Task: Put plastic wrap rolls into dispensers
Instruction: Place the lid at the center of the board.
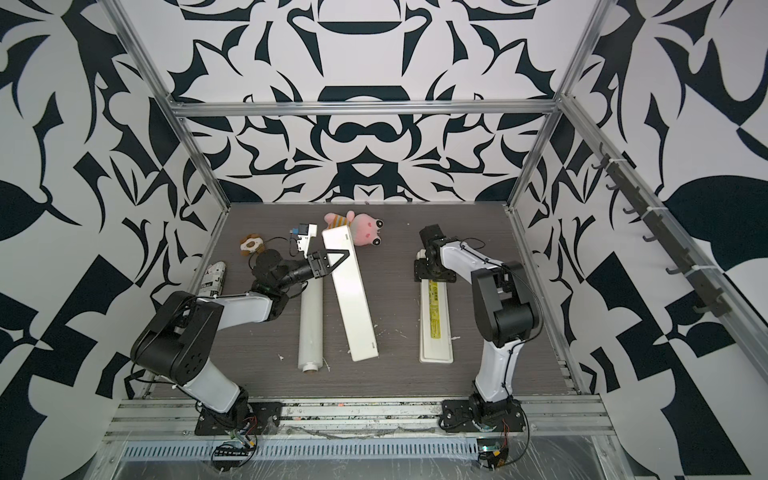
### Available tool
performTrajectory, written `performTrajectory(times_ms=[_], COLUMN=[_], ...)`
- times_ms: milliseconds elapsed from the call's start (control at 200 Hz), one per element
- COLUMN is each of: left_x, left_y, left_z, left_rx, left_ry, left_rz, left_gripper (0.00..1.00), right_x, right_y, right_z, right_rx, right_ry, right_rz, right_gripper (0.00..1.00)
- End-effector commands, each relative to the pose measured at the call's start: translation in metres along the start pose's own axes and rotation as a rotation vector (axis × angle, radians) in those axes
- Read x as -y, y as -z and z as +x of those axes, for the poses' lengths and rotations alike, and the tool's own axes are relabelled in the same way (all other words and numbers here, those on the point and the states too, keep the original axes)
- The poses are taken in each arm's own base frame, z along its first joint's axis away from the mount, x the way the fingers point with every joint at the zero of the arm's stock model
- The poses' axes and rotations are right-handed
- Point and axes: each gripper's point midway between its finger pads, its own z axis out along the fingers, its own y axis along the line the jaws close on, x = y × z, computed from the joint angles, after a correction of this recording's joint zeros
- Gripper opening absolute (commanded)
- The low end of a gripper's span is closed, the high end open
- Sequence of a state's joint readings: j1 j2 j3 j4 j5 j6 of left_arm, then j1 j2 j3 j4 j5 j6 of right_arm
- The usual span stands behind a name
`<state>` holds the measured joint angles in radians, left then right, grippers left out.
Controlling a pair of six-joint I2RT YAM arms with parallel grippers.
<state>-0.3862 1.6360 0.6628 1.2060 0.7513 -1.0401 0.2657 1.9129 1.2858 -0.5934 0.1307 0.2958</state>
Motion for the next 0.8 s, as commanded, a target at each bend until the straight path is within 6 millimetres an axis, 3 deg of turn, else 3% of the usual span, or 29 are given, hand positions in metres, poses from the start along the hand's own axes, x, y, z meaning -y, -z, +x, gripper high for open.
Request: performTrajectory(times_ms=[0, 35, 105, 335, 420, 490, 655, 735, 795], left_x=[0.020, 0.021, 0.020, 0.011, 0.006, 0.002, 0.001, 0.005, 0.006], left_y=[-0.006, -0.007, -0.008, -0.008, -0.008, -0.008, -0.013, -0.016, -0.019], left_z=[-0.007, -0.006, -0.005, -0.006, -0.008, -0.012, -0.016, -0.017, -0.015], left_rx=[-0.015, -0.021, -0.029, -0.017, -0.006, 0.008, 0.005, -0.003, -0.013], left_ry=[-0.052, -0.048, -0.040, -0.045, -0.043, -0.038, -0.026, -0.022, -0.024], left_rz=[0.070, 0.073, 0.071, 0.007, -0.021, -0.047, -0.051, -0.040, -0.051], left_gripper=[0.49, 0.49, 0.49, 0.49, 0.49, 0.49, 0.49, 0.49, 0.49], right_x=[0.022, 0.020, 0.013, -0.012, -0.017, -0.033, -0.098, -0.117, -0.128], right_y=[0.010, 0.010, 0.018, 0.070, 0.097, 0.128, 0.211, 0.238, 0.247], right_z=[-0.017, -0.018, -0.024, -0.029, -0.028, -0.025, 0.015, 0.036, 0.050], right_rx=[0.032, 0.036, 0.055, 0.151, 0.199, 0.268, 0.433, 0.479, 0.452], right_ry=[0.084, 0.107, 0.139, 0.209, 0.226, 0.248, 0.346, 0.366, 0.381], right_rz=[0.173, 0.177, 0.140, -0.080, -0.141, -0.270, -0.827, -1.057, -1.164], right_gripper=[0.94, 0.99, 0.99, 0.99, 0.98, 0.95, 0.90, 0.90, 0.90])
